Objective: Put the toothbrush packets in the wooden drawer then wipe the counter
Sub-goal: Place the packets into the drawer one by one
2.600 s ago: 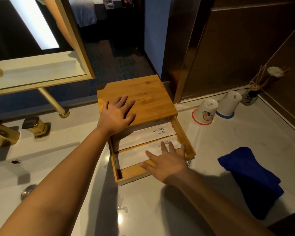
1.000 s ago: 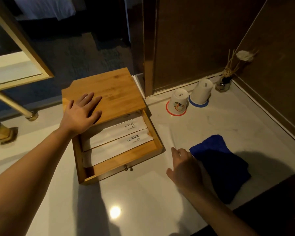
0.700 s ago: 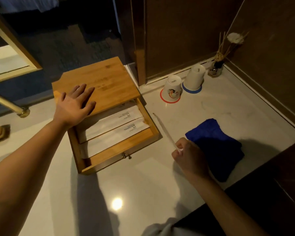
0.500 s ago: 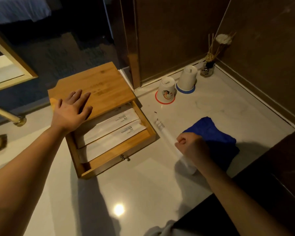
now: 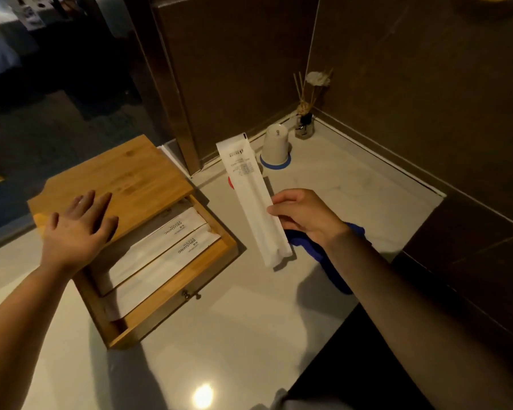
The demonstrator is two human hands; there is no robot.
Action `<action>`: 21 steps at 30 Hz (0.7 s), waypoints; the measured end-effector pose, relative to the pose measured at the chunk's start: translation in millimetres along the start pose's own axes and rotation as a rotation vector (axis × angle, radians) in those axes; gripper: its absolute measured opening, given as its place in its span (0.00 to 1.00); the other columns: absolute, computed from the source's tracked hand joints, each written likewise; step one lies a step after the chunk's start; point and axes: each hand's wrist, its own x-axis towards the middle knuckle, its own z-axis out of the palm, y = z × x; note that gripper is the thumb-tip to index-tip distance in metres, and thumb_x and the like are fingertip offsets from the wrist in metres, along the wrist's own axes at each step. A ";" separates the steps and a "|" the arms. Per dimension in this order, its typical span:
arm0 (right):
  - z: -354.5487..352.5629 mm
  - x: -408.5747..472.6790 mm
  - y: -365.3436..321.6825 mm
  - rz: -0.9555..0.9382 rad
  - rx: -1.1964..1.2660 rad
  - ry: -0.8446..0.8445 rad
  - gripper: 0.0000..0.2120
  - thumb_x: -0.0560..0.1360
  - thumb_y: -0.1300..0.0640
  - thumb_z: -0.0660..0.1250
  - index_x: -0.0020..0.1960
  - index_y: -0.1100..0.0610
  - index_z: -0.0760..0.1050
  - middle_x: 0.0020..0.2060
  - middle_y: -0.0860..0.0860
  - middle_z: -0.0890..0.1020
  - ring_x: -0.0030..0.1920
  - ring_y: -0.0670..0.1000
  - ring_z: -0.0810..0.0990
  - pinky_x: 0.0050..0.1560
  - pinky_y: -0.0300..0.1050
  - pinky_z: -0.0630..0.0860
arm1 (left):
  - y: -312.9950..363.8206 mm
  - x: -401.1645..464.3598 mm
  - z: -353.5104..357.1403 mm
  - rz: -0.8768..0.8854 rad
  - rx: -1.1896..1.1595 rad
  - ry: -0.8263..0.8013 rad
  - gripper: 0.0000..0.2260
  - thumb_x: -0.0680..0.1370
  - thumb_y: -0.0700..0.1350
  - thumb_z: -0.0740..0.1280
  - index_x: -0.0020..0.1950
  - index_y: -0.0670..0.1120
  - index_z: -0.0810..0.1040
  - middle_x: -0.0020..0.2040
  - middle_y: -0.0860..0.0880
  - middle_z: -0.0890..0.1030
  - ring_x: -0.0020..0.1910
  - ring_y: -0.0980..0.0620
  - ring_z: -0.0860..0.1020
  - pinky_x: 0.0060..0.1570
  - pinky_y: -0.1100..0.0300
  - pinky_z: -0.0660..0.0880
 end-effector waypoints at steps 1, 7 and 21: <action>1.8 -0.8 -7.1 -0.028 0.016 -0.023 0.05 0.72 0.66 0.67 0.42 0.57 0.78 0.43 0.54 0.83 0.45 0.53 0.83 0.50 0.47 0.81 | -0.1 0.0 0.2 -0.001 -0.001 0.005 0.32 0.74 0.68 0.43 0.76 0.58 0.52 0.78 0.50 0.54 0.77 0.47 0.52 0.72 0.41 0.47; 36.1 -5.6 -45.6 -0.157 0.055 -0.190 0.07 0.71 0.65 0.69 0.46 0.55 0.77 0.43 0.49 0.84 0.46 0.48 0.85 0.44 0.44 0.82 | 0.7 -1.0 -0.3 -0.006 -0.011 0.020 0.30 0.75 0.66 0.44 0.76 0.57 0.53 0.78 0.50 0.54 0.77 0.48 0.52 0.73 0.40 0.47; 140.3 10.6 0.7 -1.101 -1.077 -0.147 0.05 0.68 0.64 0.72 0.41 0.58 0.77 0.37 0.55 0.79 0.37 0.53 0.78 0.32 0.38 0.74 | -1.1 0.3 1.1 -0.009 -0.006 0.021 0.27 0.77 0.64 0.48 0.75 0.59 0.53 0.78 0.51 0.53 0.77 0.49 0.50 0.73 0.40 0.45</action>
